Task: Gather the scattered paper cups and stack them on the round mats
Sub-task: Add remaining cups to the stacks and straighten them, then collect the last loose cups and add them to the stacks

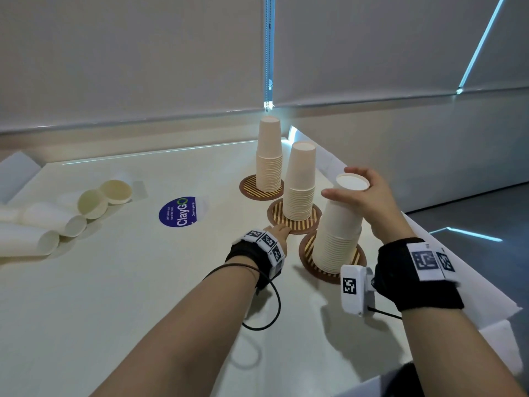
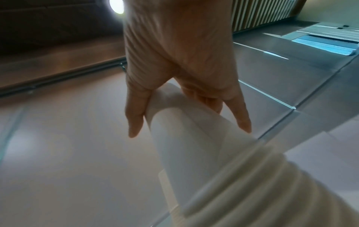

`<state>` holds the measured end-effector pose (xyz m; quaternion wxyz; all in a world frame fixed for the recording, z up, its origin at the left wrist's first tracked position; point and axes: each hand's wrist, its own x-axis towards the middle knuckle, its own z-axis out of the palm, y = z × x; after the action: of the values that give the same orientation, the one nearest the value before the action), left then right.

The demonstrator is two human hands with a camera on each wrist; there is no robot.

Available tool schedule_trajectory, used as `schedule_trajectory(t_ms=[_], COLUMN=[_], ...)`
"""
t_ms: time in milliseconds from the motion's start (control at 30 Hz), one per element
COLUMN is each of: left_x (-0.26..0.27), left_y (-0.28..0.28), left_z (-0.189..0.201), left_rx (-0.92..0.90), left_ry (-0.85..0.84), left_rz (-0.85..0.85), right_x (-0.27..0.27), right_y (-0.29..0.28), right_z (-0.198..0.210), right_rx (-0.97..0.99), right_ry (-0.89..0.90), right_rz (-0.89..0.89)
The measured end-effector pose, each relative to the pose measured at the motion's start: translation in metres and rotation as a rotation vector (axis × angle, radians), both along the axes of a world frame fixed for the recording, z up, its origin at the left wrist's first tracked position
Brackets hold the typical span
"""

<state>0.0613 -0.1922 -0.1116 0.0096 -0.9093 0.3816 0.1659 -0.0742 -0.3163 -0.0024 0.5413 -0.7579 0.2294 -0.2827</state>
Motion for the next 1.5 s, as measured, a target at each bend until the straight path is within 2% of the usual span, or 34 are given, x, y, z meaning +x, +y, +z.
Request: schedule_trajectory(t_ms=[67,133,233,300,367,467,567,700,867,967,1200,1267,1333,1500], left_x=[-0.005,-0.008,-0.01,-0.004,0.006,0.026,0.047,0.072,0.1,0.118,0.143,0.146,0.146,0.132], left_y=[0.003,0.01,0.036,0.06,0.092,0.147,0.205,0.278,0.347,0.377,0.385,0.382,0.373,0.318], left_z=[0.003,0.007,0.025,0.041,0.058,0.075,0.082,0.084,0.071,0.06,0.05,0.055,0.065,0.092], left_rx=[-0.024,-0.147,-0.35,-0.378,-0.405,-0.403,-0.39,-0.355,-0.133,-0.069,-0.565,-0.619,-0.658,-0.869], left_ry=[0.024,0.067,0.07,0.04,-0.026,-0.127,-0.212,-0.274,-0.356,-0.39,-0.392,-0.386,-0.362,-0.135], left_rz=[-0.003,0.033,0.122,0.198,0.283,0.424,0.583,0.774,1.032,1.119,1.465,1.436,1.324,1.011], right_x=[-0.002,-0.004,-0.004,0.005,0.025,0.06,0.094,0.133,0.17,0.19,0.217,0.221,0.222,0.223], right_y=[0.006,0.015,0.043,0.068,0.096,0.139,0.174,0.211,0.245,0.258,0.273,0.279,0.287,0.309], right_z=[0.007,0.017,0.043,0.058,0.067,0.062,0.04,0.007,-0.022,-0.033,-0.043,-0.045,-0.045,-0.044], right_rx=[-0.09,-0.204,-0.391,-0.398,-0.351,-0.261,-0.293,-0.265,-0.183,-0.231,-0.337,-0.337,-0.378,-0.509], right_ry=[0.021,-0.022,-0.255,-0.414,-0.45,-0.331,-0.155,0.015,0.139,0.183,0.241,0.261,0.269,0.276], right_rz=[-0.02,-0.054,-0.159,-0.157,-0.041,0.22,0.392,0.537,0.657,0.739,0.848,0.873,0.897,0.909])
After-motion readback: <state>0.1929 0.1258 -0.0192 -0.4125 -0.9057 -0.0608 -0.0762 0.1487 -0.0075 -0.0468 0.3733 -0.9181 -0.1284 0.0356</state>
